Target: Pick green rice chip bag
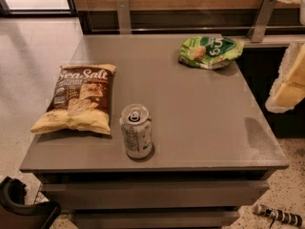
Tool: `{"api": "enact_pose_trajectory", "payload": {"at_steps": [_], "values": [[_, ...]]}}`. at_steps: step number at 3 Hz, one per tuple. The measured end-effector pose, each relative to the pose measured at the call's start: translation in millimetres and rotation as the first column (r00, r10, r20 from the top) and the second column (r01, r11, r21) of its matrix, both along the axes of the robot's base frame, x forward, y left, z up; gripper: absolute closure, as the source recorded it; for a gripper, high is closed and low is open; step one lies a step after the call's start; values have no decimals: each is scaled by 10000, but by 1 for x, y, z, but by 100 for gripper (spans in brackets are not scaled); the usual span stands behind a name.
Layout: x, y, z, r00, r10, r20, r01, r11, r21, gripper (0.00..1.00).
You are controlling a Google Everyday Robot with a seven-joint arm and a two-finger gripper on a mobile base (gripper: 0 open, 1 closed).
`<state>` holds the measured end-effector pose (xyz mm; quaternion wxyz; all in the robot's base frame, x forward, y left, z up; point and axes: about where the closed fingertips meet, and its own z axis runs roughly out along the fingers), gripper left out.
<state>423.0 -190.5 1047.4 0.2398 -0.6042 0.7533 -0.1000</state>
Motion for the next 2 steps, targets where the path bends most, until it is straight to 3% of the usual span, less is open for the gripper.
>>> {"api": "enact_pose_trajectory", "payload": {"at_steps": [2], "values": [[14, -2, 0, 9998, -38, 197, 34, 9998, 200, 0]]}}
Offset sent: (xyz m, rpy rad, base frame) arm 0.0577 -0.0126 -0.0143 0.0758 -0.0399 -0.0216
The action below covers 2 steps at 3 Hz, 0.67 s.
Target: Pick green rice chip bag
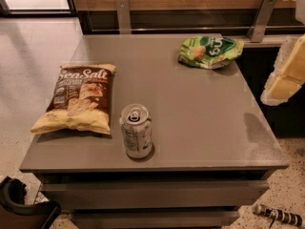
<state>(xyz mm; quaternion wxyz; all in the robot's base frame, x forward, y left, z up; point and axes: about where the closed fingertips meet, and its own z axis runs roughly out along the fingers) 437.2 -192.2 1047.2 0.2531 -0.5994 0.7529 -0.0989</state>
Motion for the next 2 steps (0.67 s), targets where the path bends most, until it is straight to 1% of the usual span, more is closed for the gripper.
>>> {"api": "enact_pose_trajectory", "payload": {"at_steps": [1, 2], "values": [[79, -16, -8, 9928, -1084, 514, 1047, 9920, 708, 0], [150, -24, -21, 9719, -2246, 712, 2124, 9659, 1482, 0]]}}
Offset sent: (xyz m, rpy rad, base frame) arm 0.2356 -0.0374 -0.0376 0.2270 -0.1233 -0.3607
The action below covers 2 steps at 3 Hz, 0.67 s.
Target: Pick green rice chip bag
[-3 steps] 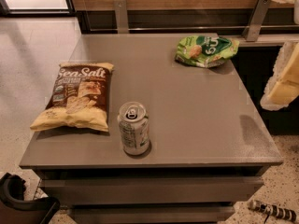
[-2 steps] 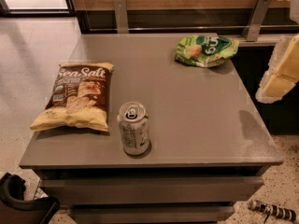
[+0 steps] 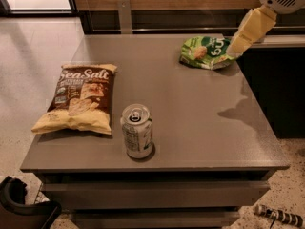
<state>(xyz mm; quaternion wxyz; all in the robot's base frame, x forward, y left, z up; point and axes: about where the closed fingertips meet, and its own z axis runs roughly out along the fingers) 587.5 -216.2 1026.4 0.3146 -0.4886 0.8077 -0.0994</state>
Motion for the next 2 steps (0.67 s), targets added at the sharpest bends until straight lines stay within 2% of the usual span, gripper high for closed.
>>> {"api": "enact_pose_trajectory", "payload": {"at_steps": [1, 2], "values": [[54, 2, -22, 9980, -586, -231, 601, 9956, 713, 0], [96, 3, -57, 9919, -1095, -639, 1175, 9832, 1394, 0]]}}
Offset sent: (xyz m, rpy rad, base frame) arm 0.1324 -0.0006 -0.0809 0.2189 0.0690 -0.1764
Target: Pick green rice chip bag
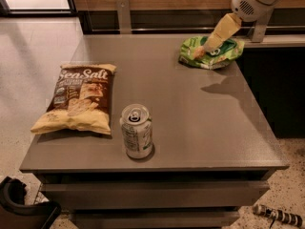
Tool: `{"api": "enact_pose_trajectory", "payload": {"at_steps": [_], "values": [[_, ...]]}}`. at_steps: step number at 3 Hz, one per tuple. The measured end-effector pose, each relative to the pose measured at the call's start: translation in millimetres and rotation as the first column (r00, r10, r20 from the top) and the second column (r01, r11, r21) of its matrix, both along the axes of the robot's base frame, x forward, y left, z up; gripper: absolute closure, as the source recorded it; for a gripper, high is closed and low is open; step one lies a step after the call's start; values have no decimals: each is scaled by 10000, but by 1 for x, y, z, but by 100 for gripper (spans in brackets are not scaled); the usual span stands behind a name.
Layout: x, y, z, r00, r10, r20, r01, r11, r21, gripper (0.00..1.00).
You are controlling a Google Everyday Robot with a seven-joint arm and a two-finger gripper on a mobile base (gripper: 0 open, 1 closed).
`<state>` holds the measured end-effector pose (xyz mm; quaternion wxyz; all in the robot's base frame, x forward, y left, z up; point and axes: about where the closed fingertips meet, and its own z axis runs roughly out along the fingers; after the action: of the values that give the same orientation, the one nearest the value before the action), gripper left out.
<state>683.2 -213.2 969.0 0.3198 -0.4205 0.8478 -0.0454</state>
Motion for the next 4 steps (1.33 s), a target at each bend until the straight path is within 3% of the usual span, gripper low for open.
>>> {"api": "enact_pose_trajectory", "payload": {"at_steps": [1, 3, 4], "values": [[0, 0, 0, 10000, 1, -1, -1, 10000, 0, 0], [67, 9, -75, 9882, 629, -1397, -497, 9941, 959, 0], [92, 11, -108, 9817, 722, -1760, -451, 9872, 1533, 2]]}}
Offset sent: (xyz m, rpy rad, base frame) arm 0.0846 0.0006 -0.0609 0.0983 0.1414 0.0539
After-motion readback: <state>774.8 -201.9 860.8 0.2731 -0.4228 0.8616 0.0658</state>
